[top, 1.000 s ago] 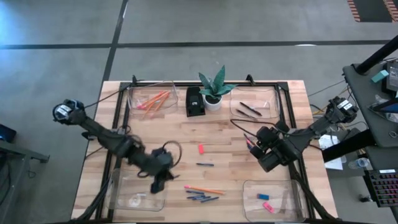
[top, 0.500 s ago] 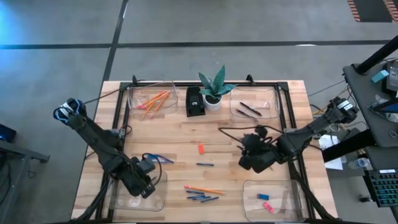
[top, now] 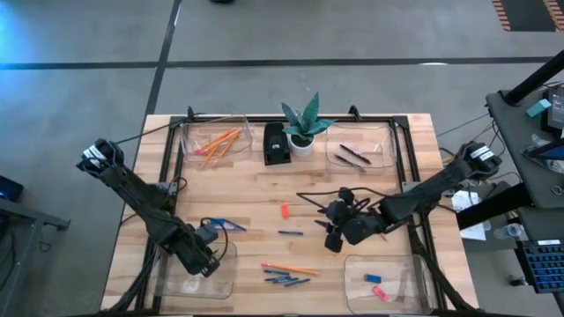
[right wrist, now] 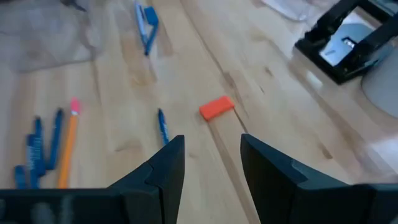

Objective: Sort crayons/erasers/pens/pencils in bins
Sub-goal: Put the blue crayon into the bottom left transparent bin

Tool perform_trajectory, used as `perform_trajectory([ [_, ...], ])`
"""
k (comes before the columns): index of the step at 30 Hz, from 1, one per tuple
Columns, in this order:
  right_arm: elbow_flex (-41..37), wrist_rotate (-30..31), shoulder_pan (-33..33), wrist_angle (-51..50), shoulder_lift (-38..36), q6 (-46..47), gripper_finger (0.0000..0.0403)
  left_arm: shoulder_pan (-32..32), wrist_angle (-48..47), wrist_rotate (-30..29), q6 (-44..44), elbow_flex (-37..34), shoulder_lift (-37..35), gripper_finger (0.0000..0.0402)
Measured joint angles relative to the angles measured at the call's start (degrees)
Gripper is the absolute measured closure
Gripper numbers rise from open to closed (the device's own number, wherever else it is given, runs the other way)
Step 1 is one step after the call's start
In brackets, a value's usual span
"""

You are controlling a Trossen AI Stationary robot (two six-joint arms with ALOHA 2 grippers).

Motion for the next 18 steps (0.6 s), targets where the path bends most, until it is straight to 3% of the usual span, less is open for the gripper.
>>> perform_trajectory([
  [6, 2.0, -3.5, -2.5, 0.8, 6.3, -0.4, 0.0255, 0.0, 1.0, 0.7, 0.0, 0.0, 2.7, 0.0394],
  [11, 3.8, -10.4, -4.6, 1.4, 11.4, -0.8, 0.0255, 0.0, 1.0, 1.1, 0.0, 0.1, 4.5, 0.0392],
  [18, 7.4, -18.2, -5.7, 6.0, 19.4, -3.8, 0.0255, 0.0, 1.2, 0.9, 0.2, 0.4, 5.3, 0.0353],
])
